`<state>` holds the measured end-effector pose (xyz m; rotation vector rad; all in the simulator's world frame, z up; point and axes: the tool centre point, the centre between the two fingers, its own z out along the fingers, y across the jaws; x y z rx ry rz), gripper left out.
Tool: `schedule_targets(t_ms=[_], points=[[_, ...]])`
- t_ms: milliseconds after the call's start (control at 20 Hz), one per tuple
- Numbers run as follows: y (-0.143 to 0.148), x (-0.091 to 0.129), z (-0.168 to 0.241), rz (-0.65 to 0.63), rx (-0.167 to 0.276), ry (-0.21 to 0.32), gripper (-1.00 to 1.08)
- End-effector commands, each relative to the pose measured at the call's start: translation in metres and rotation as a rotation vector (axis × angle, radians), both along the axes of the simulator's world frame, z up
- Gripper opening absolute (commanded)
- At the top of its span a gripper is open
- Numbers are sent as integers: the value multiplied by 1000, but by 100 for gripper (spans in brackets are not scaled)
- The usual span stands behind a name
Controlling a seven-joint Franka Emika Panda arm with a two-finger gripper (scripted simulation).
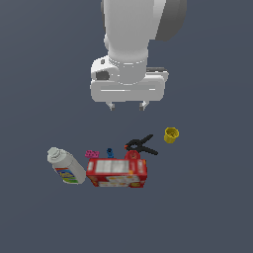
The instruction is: Pick up a designated object from a clutter of objects.
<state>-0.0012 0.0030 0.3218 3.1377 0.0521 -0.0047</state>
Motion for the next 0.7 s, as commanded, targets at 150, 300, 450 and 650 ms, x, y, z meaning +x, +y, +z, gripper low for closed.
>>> schedule_targets(t_ms=[150, 300, 450, 650], points=[[-3, 1, 3, -2, -5, -5, 100], [-10, 4, 10, -8, -18, -17, 100], [-15, 5, 16, -10, -27, -25, 100], [-14, 5, 15, -11, -26, -24, 100]])
